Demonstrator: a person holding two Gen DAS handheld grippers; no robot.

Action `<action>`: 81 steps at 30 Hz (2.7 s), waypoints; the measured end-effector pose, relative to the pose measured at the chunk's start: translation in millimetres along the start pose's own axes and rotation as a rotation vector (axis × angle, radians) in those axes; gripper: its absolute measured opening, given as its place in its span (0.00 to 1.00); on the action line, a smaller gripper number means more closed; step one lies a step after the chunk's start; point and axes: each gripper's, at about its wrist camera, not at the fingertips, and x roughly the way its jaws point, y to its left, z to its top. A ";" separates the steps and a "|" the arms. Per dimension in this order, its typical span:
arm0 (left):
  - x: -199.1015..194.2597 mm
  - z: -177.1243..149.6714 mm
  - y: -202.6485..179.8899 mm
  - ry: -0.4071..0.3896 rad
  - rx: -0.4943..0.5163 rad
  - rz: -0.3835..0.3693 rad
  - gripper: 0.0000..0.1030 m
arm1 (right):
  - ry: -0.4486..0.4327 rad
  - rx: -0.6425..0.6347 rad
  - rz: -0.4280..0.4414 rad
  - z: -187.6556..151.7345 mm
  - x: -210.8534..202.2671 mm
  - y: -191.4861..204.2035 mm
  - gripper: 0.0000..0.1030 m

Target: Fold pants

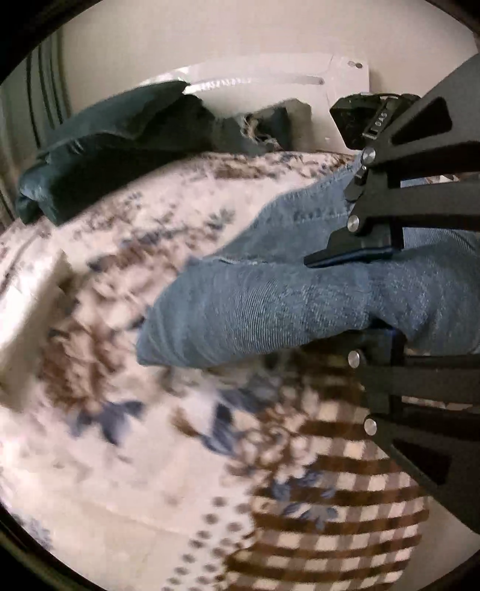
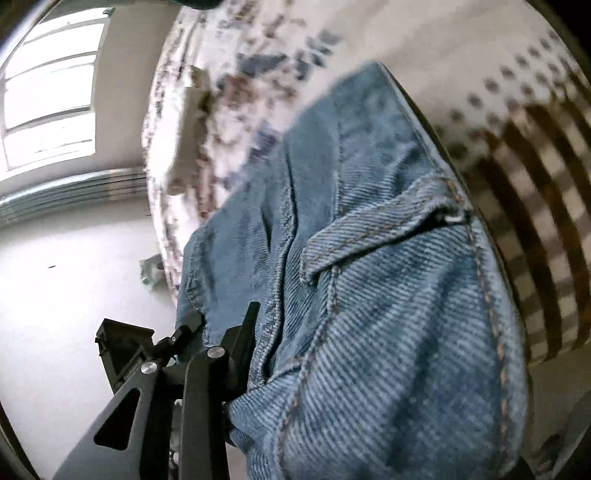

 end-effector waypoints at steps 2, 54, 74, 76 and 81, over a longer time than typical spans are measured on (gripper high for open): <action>-11.7 10.0 -12.7 -0.019 -0.002 -0.006 0.22 | 0.004 -0.020 0.018 10.4 -7.8 17.2 0.36; -25.0 391.3 13.4 -0.287 0.293 0.715 0.96 | -0.324 -0.601 -0.793 313.4 283.9 435.4 0.97; -134.2 258.3 -98.0 -0.416 0.304 0.689 0.96 | -0.451 -0.701 -0.743 155.8 110.3 463.5 0.97; -153.4 238.5 -113.0 -0.433 0.302 0.691 0.96 | -0.456 -0.716 -0.735 136.8 93.0 470.3 0.97; -201.2 196.1 -153.0 -0.485 0.330 0.698 0.96 | -0.479 -0.756 -0.698 85.5 39.3 491.3 0.97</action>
